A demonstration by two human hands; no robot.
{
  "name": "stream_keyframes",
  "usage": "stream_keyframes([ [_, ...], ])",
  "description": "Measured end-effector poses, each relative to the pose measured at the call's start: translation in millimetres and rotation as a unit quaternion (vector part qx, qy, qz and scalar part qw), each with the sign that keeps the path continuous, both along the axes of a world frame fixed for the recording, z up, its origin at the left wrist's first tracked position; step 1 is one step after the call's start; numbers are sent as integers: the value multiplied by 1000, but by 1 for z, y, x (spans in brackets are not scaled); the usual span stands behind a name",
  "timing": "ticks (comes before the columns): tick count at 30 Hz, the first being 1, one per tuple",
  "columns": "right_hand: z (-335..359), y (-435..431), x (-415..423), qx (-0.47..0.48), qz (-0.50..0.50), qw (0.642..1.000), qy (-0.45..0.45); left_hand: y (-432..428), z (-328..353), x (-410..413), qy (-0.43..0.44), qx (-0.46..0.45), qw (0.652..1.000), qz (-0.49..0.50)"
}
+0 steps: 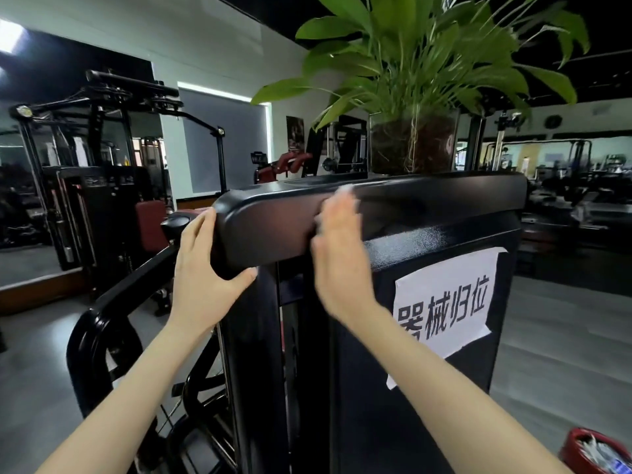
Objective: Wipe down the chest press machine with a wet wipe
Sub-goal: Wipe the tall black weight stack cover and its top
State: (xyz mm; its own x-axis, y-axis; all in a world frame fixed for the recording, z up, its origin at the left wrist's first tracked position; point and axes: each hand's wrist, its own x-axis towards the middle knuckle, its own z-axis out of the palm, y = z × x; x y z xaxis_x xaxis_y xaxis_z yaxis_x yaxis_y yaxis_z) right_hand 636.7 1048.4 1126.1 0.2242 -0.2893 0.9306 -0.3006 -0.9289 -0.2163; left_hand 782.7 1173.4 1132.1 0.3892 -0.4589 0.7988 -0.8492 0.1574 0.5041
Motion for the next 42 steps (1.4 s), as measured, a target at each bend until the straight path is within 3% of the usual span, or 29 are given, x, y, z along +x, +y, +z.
stream_keyframes([
  [2, -7, 6, -1, -119, -12, 985, 126, 0, -1, 6, -17, -1, 1000, -2],
  [3, -1, 0, -7, -134, -47, 980, 137, 0, -2, 9, -27, 3, 1000, -4],
  [5, 17, -24, -22, -55, -122, 988, 82, 3, -3, 14, -37, 8, 999, -10],
  [8, 50, -59, -47, 153, -133, 976, -75, 5, -1, 19, -46, 8, 999, -20],
  [10, 59, -43, -35, 147, -118, 978, -90, 5, -1, 22, -54, 7, 998, -24],
  [13, 47, 7, 2, -51, -62, 995, 58, 4, 0, 25, -60, -2, 998, -23],
  [15, 46, 13, 1, -112, -55, 984, 131, 4, 1, 29, -67, -3, 997, -24],
  [17, 59, -8, -22, -75, -108, 985, 115, 4, 1, 33, -75, -5, 996, -37],
  [20, 81, -30, -52, 109, -161, 981, 24, 4, 1, 38, -84, -15, 994, -62],
  [21, 83, -24, -46, 126, -162, 979, 10, 3, 1, 39, -83, -18, 994, -69],
  [23, 76, 7, -12, 68, -138, 987, 37, 1, 0, 42, -85, -24, 993, -76],
  [25, 61, 36, 15, -31, -50, 994, 90, 0, 0, 45, -92, -31, 992, -83],
  [28, 61, 43, 10, -105, -11, 974, 200, -2, -1, 51, -95, -34, 989, -109],
  [29, 67, 38, 2, -104, -29, 972, 207, -1, -1, 54, -90, -34, 988, -123],
  [31, 91, 38, -5, -5, -92, 975, 201, 0, 1, 57, -80, -38, 985, -146],
  [33, 111, 39, 11, 71, -199, 946, 247, -1, 1, 59, -72, -47, 983, -160],
  [35, 112, 57, 41, 20, -255, 919, 300, -1, 2, 62, -67, -61, 981, -169],
  [37, 96, 75, 61, -107, -214, 918, 315, -2, 2, 64, -60, -68, 980, -176],
  [39, 86, 84, 57, -145, -120, 942, 276, -1, 3, 68, -51, -73, 978, -190],
  [42, 117, 62, 43, 24, -152, 912, 381, -1, 5, 74, -33, -78, 973, -216],
])
